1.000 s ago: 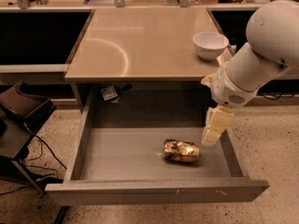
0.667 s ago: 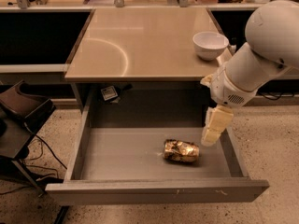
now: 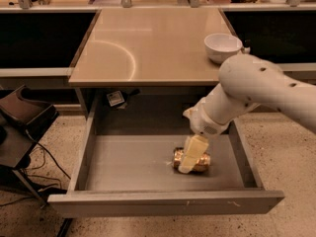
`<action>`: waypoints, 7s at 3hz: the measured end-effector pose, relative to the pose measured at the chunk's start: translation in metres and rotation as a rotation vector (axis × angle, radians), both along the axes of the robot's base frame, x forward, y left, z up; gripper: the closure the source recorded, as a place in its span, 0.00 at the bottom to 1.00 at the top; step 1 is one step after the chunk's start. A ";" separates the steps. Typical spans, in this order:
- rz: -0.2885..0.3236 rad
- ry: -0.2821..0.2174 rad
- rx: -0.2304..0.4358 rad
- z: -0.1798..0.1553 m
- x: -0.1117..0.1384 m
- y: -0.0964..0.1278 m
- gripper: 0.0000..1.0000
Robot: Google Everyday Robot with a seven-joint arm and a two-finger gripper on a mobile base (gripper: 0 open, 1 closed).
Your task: Pick orange can from top drawer and place on counter
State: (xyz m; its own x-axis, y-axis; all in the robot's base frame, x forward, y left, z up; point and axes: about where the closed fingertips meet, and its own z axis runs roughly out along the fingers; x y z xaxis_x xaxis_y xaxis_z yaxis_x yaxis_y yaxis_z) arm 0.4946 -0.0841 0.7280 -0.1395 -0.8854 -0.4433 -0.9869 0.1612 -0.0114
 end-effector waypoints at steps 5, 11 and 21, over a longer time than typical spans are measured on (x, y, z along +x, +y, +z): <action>-0.202 -0.001 0.092 -0.131 0.030 -0.012 0.00; -0.231 -0.105 0.025 -0.040 0.059 -0.015 1.00; -0.082 -0.314 0.101 0.149 0.302 0.052 1.00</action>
Offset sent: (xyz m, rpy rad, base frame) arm -0.0070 0.0964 -0.1234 0.1271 0.0709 -0.0398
